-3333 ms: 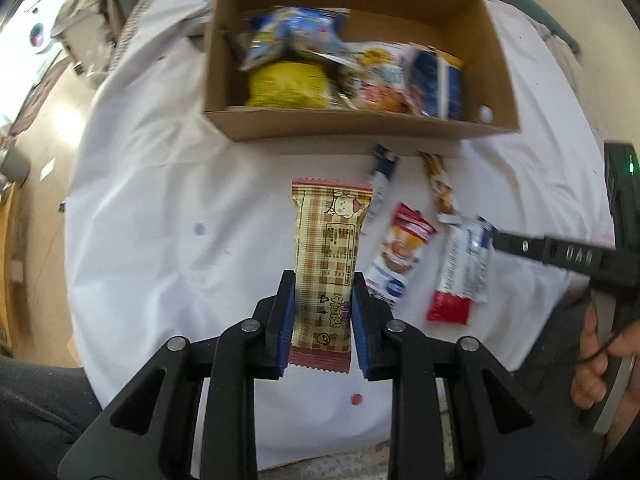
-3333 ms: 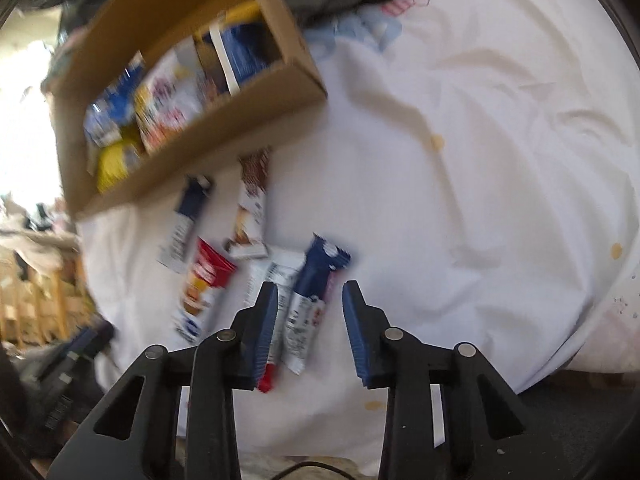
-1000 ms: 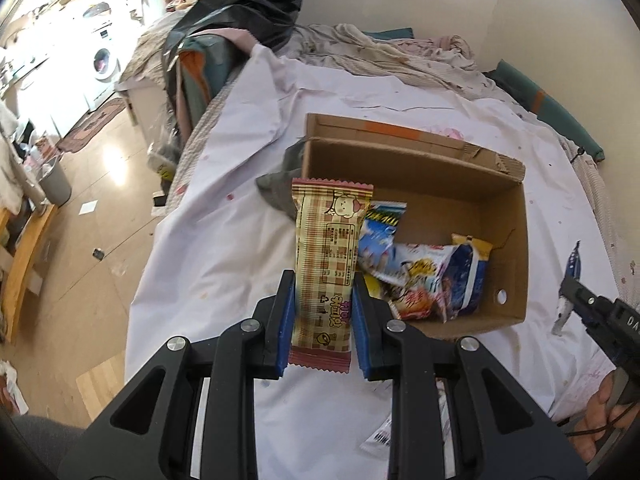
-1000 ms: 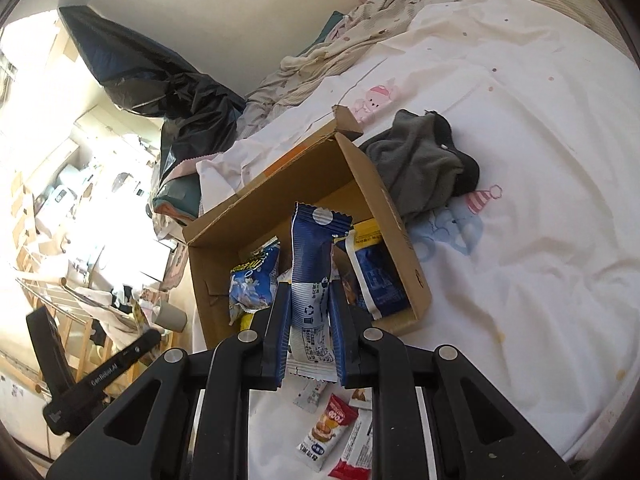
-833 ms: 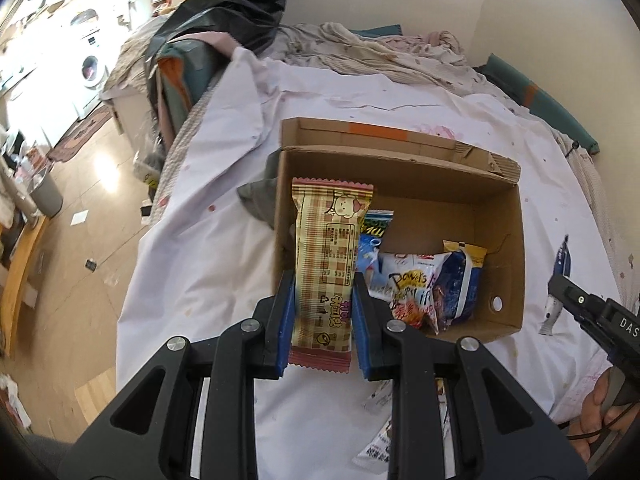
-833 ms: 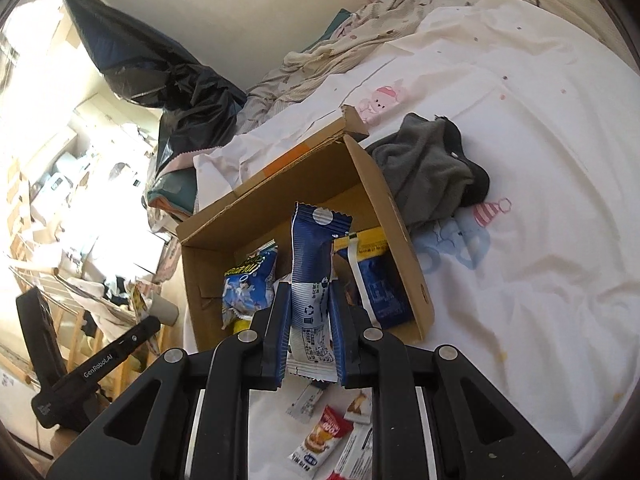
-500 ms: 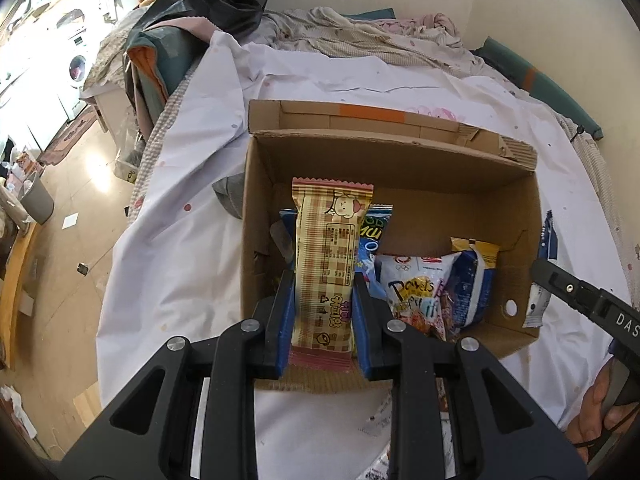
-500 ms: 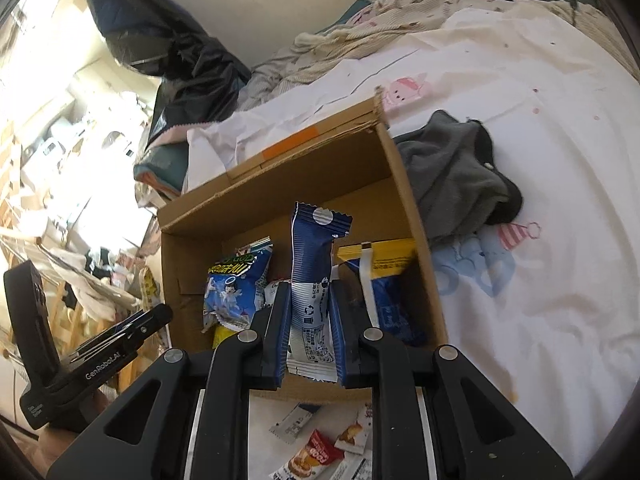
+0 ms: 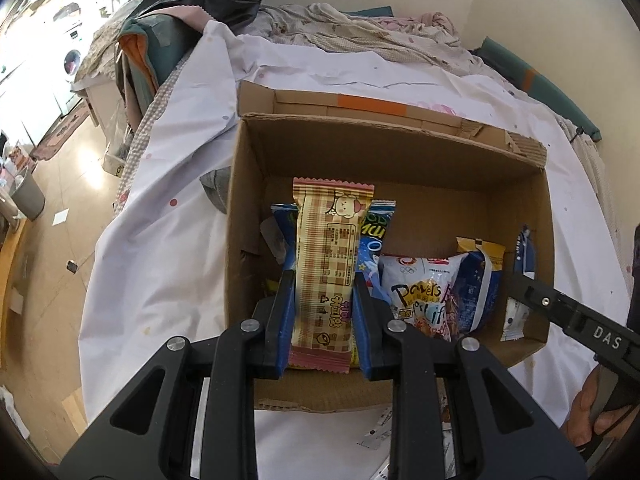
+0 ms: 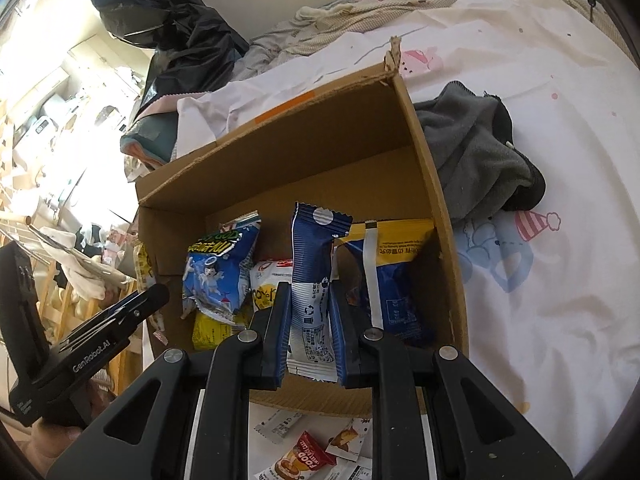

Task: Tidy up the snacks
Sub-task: 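Carry both bars into the box and open both tools to release them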

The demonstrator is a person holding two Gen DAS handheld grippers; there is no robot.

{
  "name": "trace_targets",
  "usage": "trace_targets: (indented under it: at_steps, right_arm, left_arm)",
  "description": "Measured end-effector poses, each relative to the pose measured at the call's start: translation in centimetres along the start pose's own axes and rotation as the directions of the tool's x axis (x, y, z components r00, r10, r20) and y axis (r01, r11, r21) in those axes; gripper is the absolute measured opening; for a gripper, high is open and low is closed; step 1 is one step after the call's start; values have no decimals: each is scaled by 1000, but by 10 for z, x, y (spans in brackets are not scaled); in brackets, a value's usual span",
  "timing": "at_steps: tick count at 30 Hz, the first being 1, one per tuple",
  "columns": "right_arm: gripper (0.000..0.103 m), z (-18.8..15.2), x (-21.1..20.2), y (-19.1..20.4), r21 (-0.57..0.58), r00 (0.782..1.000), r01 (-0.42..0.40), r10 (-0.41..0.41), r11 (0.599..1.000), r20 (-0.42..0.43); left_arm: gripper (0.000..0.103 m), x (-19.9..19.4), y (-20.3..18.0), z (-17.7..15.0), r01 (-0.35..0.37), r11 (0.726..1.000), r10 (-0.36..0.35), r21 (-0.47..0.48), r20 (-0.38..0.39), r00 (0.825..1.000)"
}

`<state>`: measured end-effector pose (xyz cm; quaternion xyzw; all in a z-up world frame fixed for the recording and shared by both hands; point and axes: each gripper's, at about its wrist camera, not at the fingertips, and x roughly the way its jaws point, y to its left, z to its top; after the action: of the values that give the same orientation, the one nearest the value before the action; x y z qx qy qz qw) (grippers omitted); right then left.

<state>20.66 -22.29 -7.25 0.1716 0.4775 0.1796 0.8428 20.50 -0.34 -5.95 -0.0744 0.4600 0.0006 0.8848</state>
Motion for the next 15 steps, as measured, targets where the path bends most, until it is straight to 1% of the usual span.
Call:
trace_targets:
  at_steps: [7,15]
  right_arm:
    - [20,-3,13,1,-12,999,21,-22,1000,-44]
    - [23,-5,19,8,-37,998,20,-22,999,-65]
  left_arm:
    - [23,-1,-7,-1,-15,1000,15,27,7,1000]
    - [23,-1,-7,-2,-18,999,18,32,4,1000]
